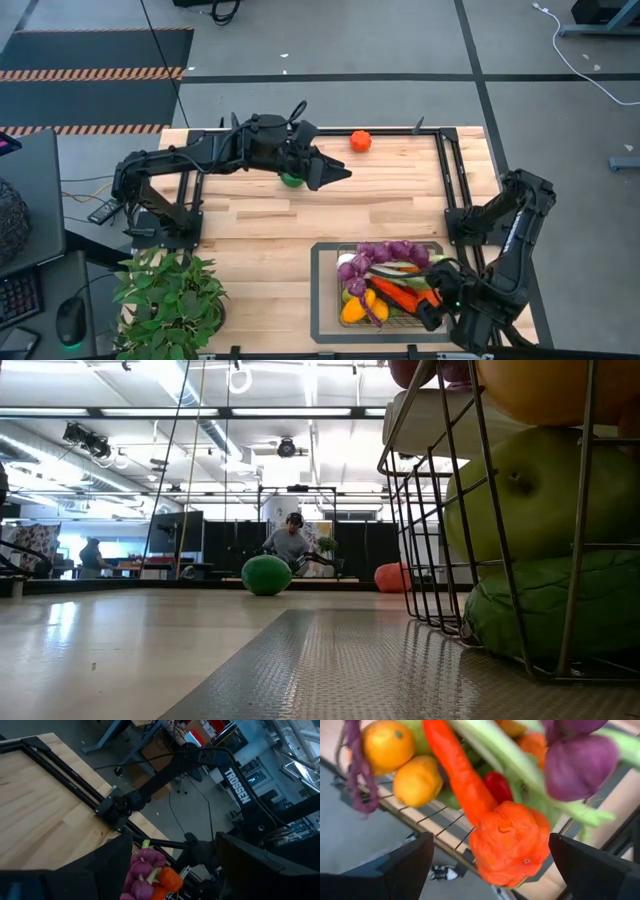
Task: Build produce basket
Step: Put the lime into the wire basket
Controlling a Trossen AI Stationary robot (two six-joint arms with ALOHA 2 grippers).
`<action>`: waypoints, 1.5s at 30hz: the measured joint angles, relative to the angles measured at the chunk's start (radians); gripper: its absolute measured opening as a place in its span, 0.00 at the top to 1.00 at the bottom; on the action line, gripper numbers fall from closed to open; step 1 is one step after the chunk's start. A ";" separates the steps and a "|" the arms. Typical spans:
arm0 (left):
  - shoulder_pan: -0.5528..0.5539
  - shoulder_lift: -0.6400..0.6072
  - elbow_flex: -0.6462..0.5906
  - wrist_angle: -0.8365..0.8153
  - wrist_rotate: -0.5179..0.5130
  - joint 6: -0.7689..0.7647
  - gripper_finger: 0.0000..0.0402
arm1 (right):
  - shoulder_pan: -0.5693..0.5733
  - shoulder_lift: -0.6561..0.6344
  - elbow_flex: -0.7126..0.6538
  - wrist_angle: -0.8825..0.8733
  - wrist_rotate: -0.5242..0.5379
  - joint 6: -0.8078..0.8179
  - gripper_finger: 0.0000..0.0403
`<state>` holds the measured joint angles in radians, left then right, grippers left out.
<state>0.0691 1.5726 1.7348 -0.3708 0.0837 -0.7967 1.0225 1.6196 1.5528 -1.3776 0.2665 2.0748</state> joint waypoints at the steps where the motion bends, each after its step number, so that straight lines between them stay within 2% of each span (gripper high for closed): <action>1: 0.002 0.000 0.000 0.000 0.006 0.002 0.28 | -0.004 0.000 0.000 -0.013 0.001 0.000 0.01; 6: 0.002 0.000 0.000 -0.003 0.043 0.034 0.28 | -0.032 -0.002 0.000 -0.031 -0.003 -0.006 0.01; 10: 0.009 0.000 0.000 -0.043 0.032 0.058 0.28 | -0.057 -0.004 0.005 -0.034 -0.006 -0.003 0.01; 15: 0.052 0.000 -0.001 -0.192 -0.055 0.033 0.28 | -0.108 -0.030 0.034 -0.058 0.030 -0.029 0.01; 18: 0.079 0.000 -0.001 -0.287 -0.061 0.024 0.28 | -0.136 -0.067 0.057 -0.075 0.091 -0.045 0.01; 25: 0.098 0.008 -0.001 -0.467 -0.067 0.031 0.28 | -0.226 -0.151 0.084 -0.085 0.218 -0.209 0.02; 30: 0.098 0.025 0.001 -0.716 -0.112 0.033 0.28 | -0.332 -0.191 0.084 -0.080 0.265 -0.395 0.02; 32: 0.097 0.045 -0.002 -0.847 -0.146 0.097 0.28 | -0.383 -0.206 0.084 -0.065 0.276 -0.489 0.02; 36: 0.099 0.083 -0.032 -0.927 -0.172 0.315 0.28 | -0.478 -0.224 0.084 -0.014 0.271 -0.681 0.02; 41: 0.133 0.137 -0.091 -0.928 -0.176 0.602 0.28 | -0.579 -0.242 0.084 0.037 0.229 -0.868 0.02; 45: 0.187 0.186 -0.158 -0.922 -0.262 0.876 0.28 | -0.637 -0.257 0.084 0.060 0.215 -0.885 0.02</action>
<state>0.2562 1.7583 1.5766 -1.2930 -0.1783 0.0789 0.3851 1.3623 1.6368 -1.3176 0.4812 1.1903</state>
